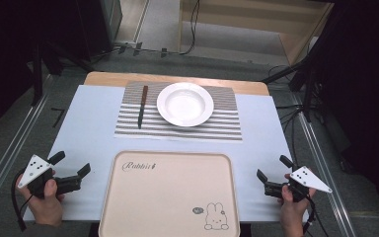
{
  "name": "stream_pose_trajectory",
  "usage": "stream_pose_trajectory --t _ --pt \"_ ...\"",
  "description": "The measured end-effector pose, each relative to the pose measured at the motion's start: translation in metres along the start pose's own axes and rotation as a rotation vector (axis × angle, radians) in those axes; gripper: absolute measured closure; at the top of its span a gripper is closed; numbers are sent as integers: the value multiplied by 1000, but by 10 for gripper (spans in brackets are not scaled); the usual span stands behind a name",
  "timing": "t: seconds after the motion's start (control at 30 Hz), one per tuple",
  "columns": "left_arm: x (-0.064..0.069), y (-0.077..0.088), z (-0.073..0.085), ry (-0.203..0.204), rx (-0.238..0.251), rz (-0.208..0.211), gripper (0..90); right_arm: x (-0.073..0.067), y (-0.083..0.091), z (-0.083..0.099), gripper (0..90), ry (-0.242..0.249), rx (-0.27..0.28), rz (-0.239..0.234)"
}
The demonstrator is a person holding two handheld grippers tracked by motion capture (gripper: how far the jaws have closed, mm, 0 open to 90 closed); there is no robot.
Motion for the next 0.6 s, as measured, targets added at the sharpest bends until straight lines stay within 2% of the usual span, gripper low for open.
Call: stream_pose_trajectory --t 0.07,0.3,0.6 --pt "0 1 -1 -8 -1 -4 0 0 -1 0 0 -1 -3 -3" --pt "2 2 -6 15 -8 -11 0 -1 -2 0 0 7 -11 -11" --pt "15 3 -24 -9 -12 -8 0 0 -3 0 0 -1 -1 -14"
Point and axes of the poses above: each handheld gripper's, and its own axes: y roughly backward along the jaws, z roughly out of its underside, x roughly to its right, the point moved 2 cm from there along -y, roughly forward along the jaws, and after that the axes turned 6 degrees about -x, right-handed, at the moved point
